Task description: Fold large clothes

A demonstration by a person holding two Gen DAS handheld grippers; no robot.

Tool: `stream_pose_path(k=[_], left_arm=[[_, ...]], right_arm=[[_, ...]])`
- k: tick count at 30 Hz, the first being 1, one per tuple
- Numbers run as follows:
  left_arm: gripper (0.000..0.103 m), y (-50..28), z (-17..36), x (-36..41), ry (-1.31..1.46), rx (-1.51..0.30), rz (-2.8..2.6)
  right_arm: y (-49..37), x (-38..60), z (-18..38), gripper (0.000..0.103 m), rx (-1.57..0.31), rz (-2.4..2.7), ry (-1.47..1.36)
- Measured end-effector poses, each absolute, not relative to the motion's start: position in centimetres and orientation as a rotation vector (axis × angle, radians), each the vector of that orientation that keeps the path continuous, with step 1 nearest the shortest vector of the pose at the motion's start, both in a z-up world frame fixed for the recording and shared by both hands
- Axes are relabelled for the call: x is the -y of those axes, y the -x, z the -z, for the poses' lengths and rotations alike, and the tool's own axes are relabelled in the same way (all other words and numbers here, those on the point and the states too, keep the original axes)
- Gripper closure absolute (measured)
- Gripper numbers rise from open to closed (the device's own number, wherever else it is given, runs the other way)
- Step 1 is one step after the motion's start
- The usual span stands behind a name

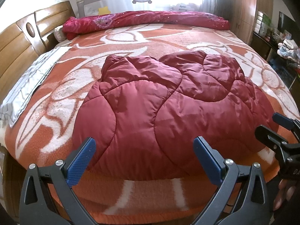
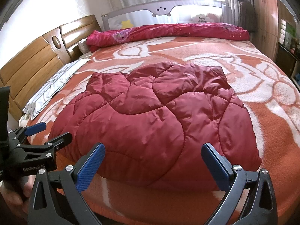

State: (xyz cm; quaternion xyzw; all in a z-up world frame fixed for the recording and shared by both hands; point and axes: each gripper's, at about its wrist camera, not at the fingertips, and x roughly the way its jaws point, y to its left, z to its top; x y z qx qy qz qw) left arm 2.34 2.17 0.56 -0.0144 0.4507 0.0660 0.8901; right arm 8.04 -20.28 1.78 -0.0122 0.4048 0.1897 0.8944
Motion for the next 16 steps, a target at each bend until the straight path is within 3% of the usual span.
stream_pose_path(k=[16], left_arm=[[0.000, -2.65, -0.21, -2.33, 0.046, -0.952, -0.141]], right_arm=[[-8.49, 20.52, -1.10, 0.000, -0.859, -0.394, 0.017]])
